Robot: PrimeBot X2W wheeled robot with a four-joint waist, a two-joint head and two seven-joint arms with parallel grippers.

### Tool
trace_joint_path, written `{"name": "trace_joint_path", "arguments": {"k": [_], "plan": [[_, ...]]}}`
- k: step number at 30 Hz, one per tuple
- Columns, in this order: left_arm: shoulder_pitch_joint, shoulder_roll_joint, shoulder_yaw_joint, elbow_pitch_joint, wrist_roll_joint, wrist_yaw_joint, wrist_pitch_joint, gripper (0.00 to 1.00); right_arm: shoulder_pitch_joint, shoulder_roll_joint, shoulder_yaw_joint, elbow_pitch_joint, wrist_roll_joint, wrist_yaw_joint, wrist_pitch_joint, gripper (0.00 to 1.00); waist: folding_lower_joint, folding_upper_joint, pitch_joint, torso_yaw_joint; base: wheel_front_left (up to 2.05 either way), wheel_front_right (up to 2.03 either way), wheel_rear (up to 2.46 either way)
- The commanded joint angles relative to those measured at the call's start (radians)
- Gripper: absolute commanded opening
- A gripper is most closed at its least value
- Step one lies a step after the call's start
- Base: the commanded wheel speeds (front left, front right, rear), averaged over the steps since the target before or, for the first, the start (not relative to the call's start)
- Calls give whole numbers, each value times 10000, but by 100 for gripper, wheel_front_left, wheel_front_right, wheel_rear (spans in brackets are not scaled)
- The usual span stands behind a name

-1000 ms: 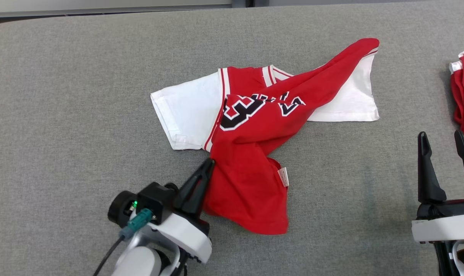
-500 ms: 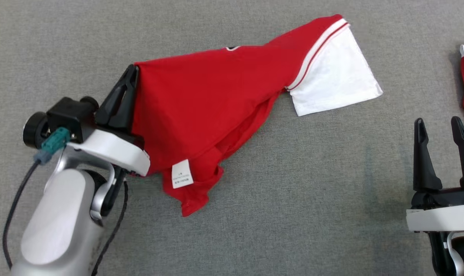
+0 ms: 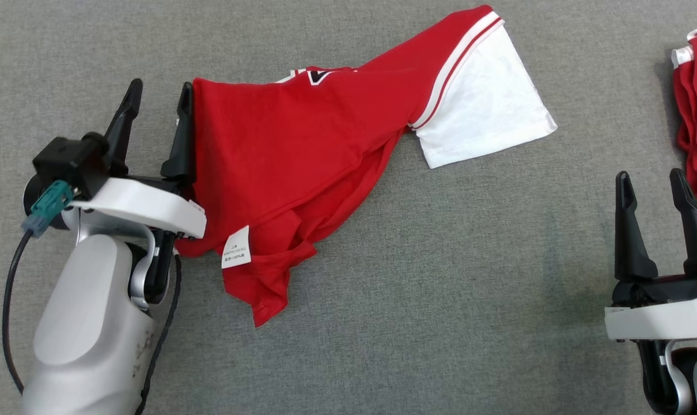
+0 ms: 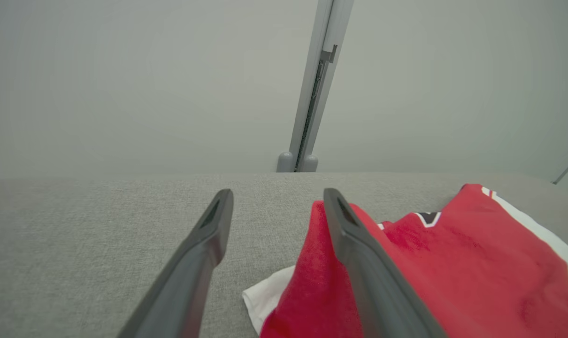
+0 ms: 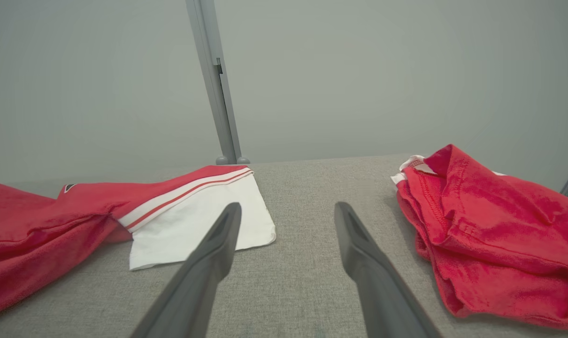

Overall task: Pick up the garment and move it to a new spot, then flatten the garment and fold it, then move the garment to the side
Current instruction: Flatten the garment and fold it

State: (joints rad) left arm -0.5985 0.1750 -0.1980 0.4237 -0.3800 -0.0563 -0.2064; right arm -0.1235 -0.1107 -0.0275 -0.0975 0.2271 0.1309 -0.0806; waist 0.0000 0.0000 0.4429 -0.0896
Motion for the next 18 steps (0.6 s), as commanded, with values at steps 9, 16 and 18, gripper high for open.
{"name": "trace_joint_path", "arguments": {"k": [9,16,18], "plan": [[2268,-331,1009,-2005,33,542,-589,100,266,-286,-101,-111,-171,-5,198,100,0,0,-1034,593,0,0,0],[3955,-463,1191,-3146,337,679,-590,100,693,-372,-13,-176,-159,-5,510,100,0,0,-1794,741,0,0,0],[4381,-472,1108,-3351,461,707,-591,100,856,-367,8,-195,-146,-5,601,100,0,0,-2013,759,0,0,0]]}}
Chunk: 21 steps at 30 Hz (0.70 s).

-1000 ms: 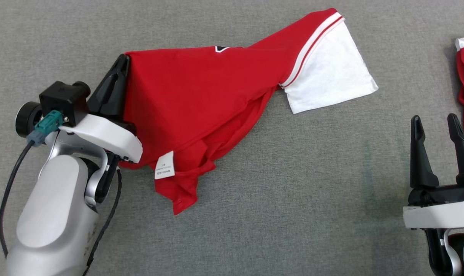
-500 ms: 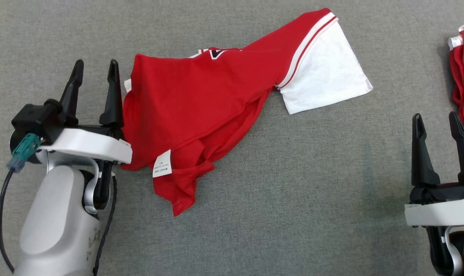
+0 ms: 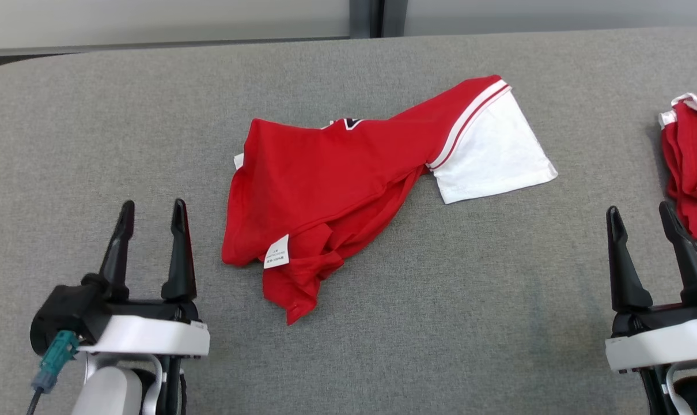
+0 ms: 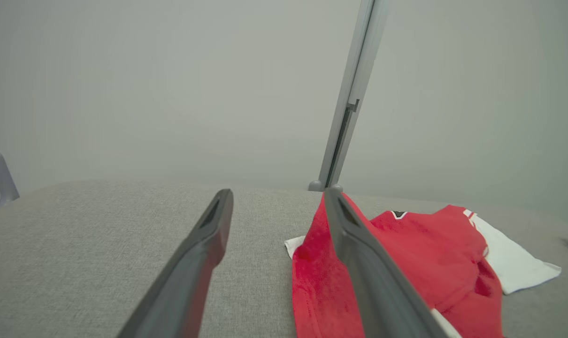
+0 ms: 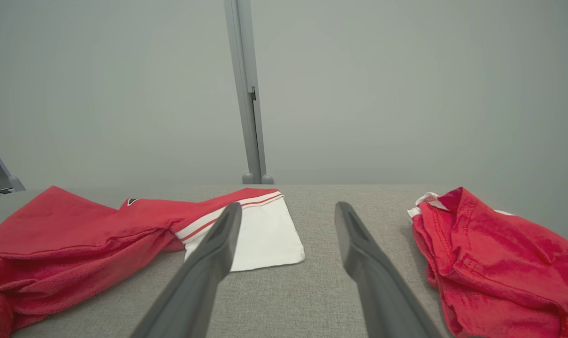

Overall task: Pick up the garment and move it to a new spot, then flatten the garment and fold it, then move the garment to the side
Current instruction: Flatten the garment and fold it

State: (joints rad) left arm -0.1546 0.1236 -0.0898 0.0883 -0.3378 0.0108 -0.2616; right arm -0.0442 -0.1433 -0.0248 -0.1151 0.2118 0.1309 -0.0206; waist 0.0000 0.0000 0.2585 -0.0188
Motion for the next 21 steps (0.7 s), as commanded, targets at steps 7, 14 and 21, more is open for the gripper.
{"name": "trace_joint_path", "arguments": {"k": [7,14,21], "plan": [[701,59,-302,-229,227,161,154,100,461,-91,3,-158,51,-5,248,100,0,0,-590,101,0,0,0],[848,99,-424,-360,236,252,393,100,490,-164,-86,-265,130,-5,335,100,0,0,-624,107,0,0,0],[821,115,-530,-427,234,310,487,100,522,-115,-130,-348,135,-5,333,100,0,0,-551,136,0,0,0]]}}
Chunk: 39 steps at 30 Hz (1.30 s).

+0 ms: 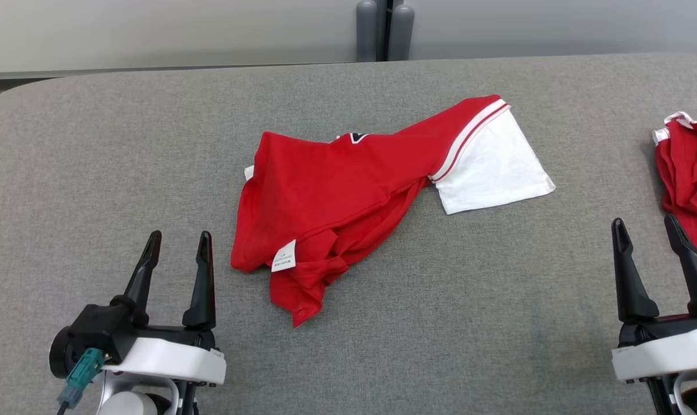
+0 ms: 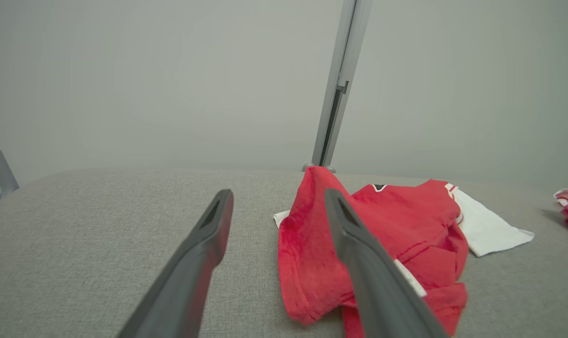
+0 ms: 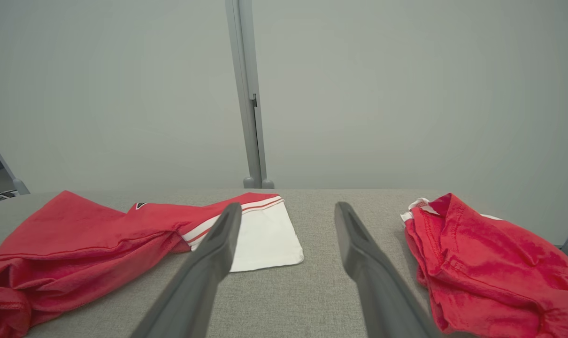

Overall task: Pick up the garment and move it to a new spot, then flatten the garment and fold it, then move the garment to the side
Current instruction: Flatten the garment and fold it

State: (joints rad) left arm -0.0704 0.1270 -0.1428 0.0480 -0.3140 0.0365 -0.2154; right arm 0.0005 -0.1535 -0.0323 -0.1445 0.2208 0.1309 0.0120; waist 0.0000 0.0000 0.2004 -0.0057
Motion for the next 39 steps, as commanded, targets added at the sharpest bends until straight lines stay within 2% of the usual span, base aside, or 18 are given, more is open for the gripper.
{"name": "trace_joint_path", "arguments": {"k": [1,10,15,20,21,22,23,31,39], "plan": [[-52,94,-23,-34,3,45,38,100,52,-5,-59,-69,48,-5,1,100,0,0,64,5,0,0,0],[-558,419,-943,1133,94,-624,1708,100,-205,-5,-18,-131,78,-5,2,100,0,0,567,-67,0,0,0],[-1187,455,-1205,2079,184,-829,1935,100,-327,31,-46,-161,108,-5,-67,100,0,0,953,-133,0,0,0],[-1708,456,-1177,2708,130,-931,1704,100,-432,38,-30,-137,124,-5,-130,100,0,0,1172,-209,0,0,0],[-1795,469,-1163,2798,121,-949,1641,65,-429,36,-42,-134,117,-5,-134,100,0,0,1222,-226,0,0,0],[-1879,473,-1146,2854,95,-976,1520,7,-420,33,-62,-116,120,-5,-131,100,0,0,1243,-230,0,0,0],[-1915,494,-1129,2911,84,-971,1440,0,-411,30,-90,-91,124,-5,-134,100,0,0,1257,-233,0,0,0],[-2090,610,-1138,2676,145,-882,1079,0,-695,-165,-302,471,110,-5,-117,100,0,0,1405,-30,0,0,0],[-2705,514,-1373,1893,302,-863,1098,0,-2161,-894,-108,2235,200,-5,-52,100,0,0,2382,611,0,0,0]]}}
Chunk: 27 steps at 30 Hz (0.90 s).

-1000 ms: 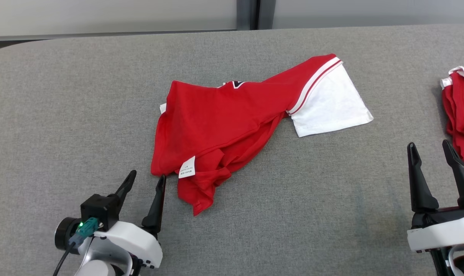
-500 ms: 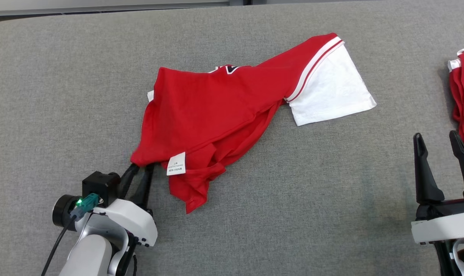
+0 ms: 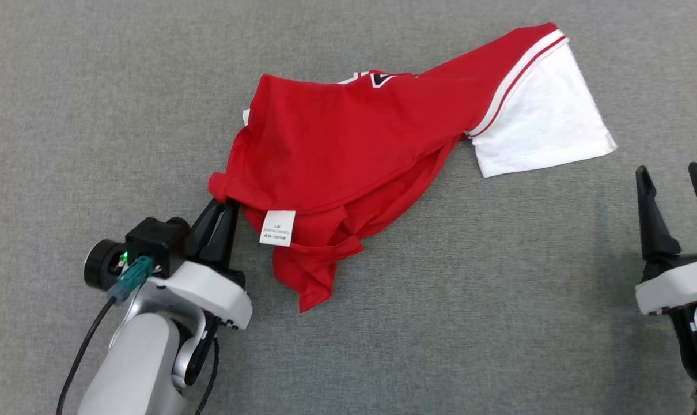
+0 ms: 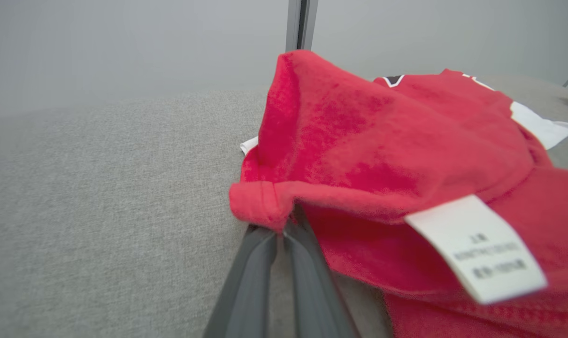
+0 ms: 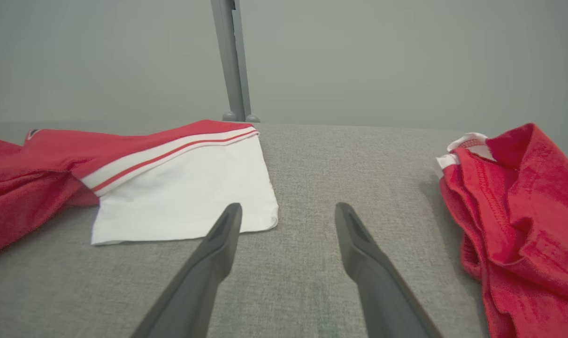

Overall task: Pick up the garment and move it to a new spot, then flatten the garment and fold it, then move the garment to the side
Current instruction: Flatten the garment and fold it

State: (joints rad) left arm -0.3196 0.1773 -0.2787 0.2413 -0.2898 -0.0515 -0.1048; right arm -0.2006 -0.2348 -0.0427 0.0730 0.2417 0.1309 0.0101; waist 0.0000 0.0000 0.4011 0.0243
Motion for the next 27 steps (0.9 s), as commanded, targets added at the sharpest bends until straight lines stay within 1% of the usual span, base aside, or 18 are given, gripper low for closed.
{"name": "trace_joint_path", "arguments": {"k": [1,3,6,10,12,13,14,15,16,20,21,27], "plan": [[-329,-50,-88,-70,81,-27,-33,0,-369,-172,-4,355,21,-7,-87,100,0,0,513,454,0,0,0],[-652,-151,-213,-82,102,-94,-80,0,-755,-271,-14,750,87,-4,-124,100,0,0,859,746,0,0,0],[-1031,-285,-309,85,112,-136,-253,0,-1289,-441,121,1408,126,-5,-162,100,0,0,1227,964,0,0,0],[-1318,-429,-405,387,91,-160,-516,0,-1765,-505,321,2250,264,-5,58,100,0,0,1305,1071,0,0,0],[-1370,-409,-401,474,87,-160,-648,0,-1916,-489,429,2476,332,-5,175,100,0,0,1267,1054,0,0,0],[-1389,-406,-402,509,82,-156,-694,0,-1952,-476,492,2573,435,-5,300,57,0,0,1237,1038,0,0,0],[-1403,-398,-390,516,74,-143,-745,0,-1962,-518,579,2651,458,-5,436,32,0,0,1202,1025,0,0,0],[-1408,-380,-382,529,82,-126,-815,0,-2022,-547,585,2674,518,-5,491,0,0,0,1149,1019,0,0,0],[-1403,-360,-365,515,86,-101,-867,0,-2038,-580,601,2649,580,-5,561,0,0,0,1102,1012,0,0,0],[-1322,-159,-235,124,164,23,-1110,0,-2118,-831,374,1815,574,-7,155,0,0,0,762,910,0,0,0],[-1322,-159,-235,124,164,23,-1110,0,-2118,-831,374,1815,574,-7,155,0,0,0,762,910,0,0,0],[-1059,348,66,-1035,225,269,-925,0,-2314,-932,-109,315,325,-7,-386,0,0,0,51,551,0,0,0]]}}
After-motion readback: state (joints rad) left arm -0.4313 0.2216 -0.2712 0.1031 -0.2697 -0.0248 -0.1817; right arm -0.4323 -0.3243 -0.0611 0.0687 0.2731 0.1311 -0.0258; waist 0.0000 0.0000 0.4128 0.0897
